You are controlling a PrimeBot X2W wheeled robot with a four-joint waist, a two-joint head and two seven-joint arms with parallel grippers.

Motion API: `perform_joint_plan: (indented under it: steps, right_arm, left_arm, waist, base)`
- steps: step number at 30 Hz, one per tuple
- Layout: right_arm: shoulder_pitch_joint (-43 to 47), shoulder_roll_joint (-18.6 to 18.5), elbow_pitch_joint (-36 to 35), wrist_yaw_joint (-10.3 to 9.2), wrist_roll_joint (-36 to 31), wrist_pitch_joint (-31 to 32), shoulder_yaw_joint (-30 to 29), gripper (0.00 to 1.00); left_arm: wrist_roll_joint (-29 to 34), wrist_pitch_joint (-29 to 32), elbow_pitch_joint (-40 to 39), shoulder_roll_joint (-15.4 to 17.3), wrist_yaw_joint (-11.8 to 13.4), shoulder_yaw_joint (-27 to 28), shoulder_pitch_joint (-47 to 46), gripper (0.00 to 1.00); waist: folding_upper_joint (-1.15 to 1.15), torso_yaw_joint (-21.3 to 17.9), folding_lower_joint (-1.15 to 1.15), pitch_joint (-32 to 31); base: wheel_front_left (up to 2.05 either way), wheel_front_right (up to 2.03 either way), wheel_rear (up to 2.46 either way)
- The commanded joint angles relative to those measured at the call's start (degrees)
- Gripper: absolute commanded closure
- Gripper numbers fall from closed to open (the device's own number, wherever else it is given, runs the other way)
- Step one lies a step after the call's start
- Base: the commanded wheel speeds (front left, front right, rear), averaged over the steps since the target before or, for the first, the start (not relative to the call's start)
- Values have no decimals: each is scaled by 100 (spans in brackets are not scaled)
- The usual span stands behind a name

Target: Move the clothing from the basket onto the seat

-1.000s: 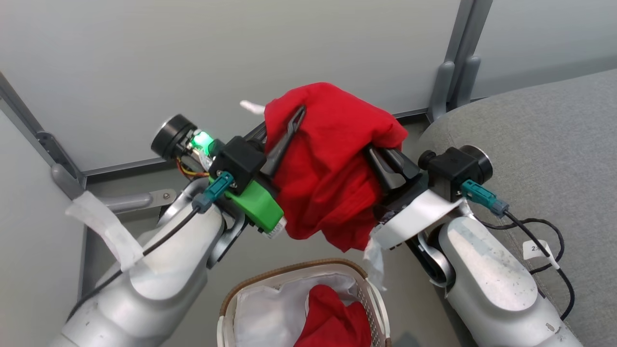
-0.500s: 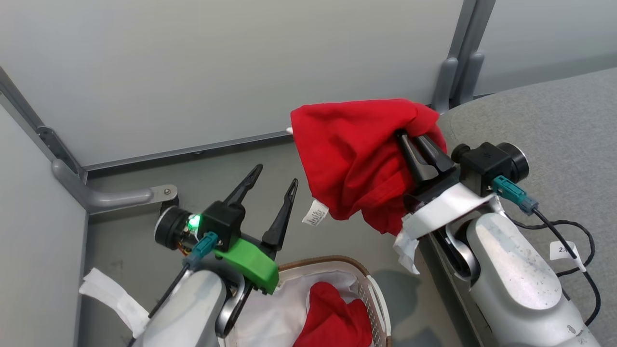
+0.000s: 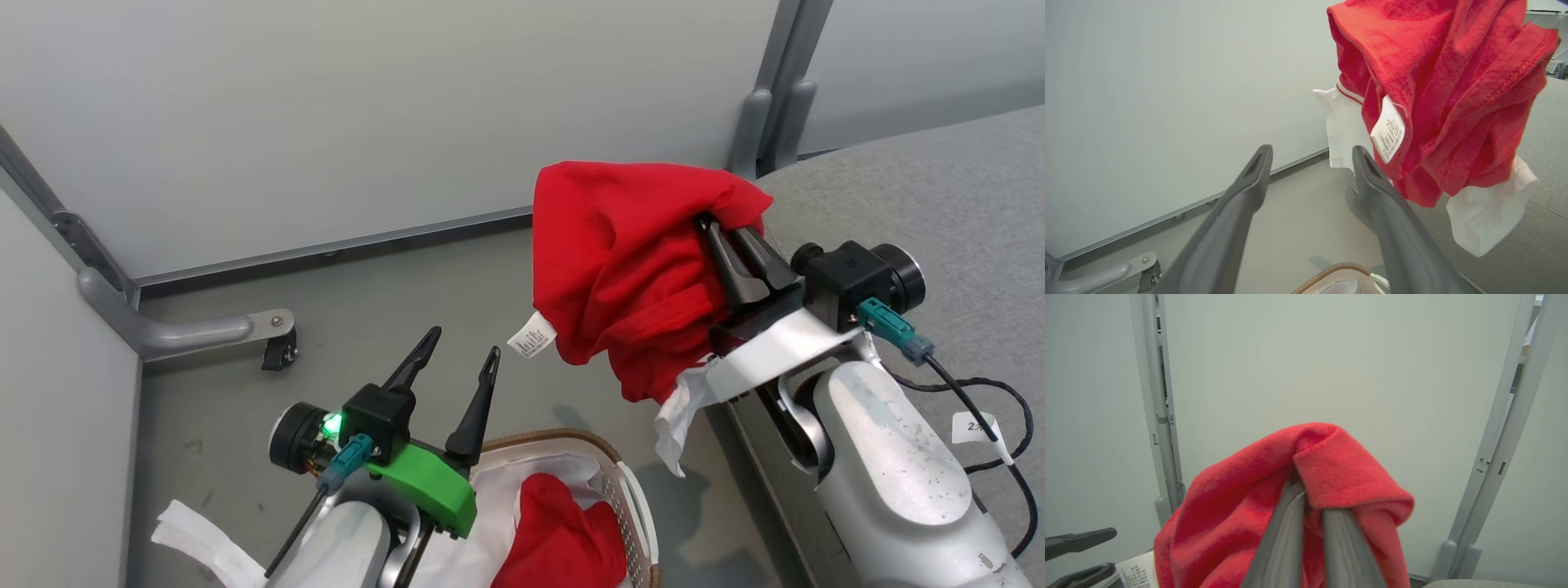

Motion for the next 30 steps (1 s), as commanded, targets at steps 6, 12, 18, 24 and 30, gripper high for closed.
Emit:
perform_joint_plan:
  steps: [6,12,18,24,30]
  right_arm:
    - [43,-207,-81,-6,-131,-28,-60,100]
    - [-46,-340,-135,-6,-157,-28,-48,100]
    - [-62,-291,-215,-6,-157,-28,-259,100]
    - [-55,-241,-299,-6,-183,-28,-466,100]
    - [-167,-199,-381,-6,-221,-29,-726,100]
  left_arm:
    - [120,3,-107,-126,-37,61,144,0]
    - [170,3,-220,-186,-47,47,67,0]
    - [194,4,-205,-182,-46,-111,-80,0]
    - [204,3,-143,-107,-47,-250,-207,0]
    - [242,4,-161,-5,-47,-320,-341,0]
  waist:
    - [0,-420,0,156]
    - [0,-1060,0,416]
    - [0,-1685,0,683]
    - [0,-2115,0,928]
    - [0,-2261,0,1190]
  base:
    - [0,0,0]
    - [0,0,0]
    - [0,0,0]
    - [0,0,0]
    - [0,0,0]
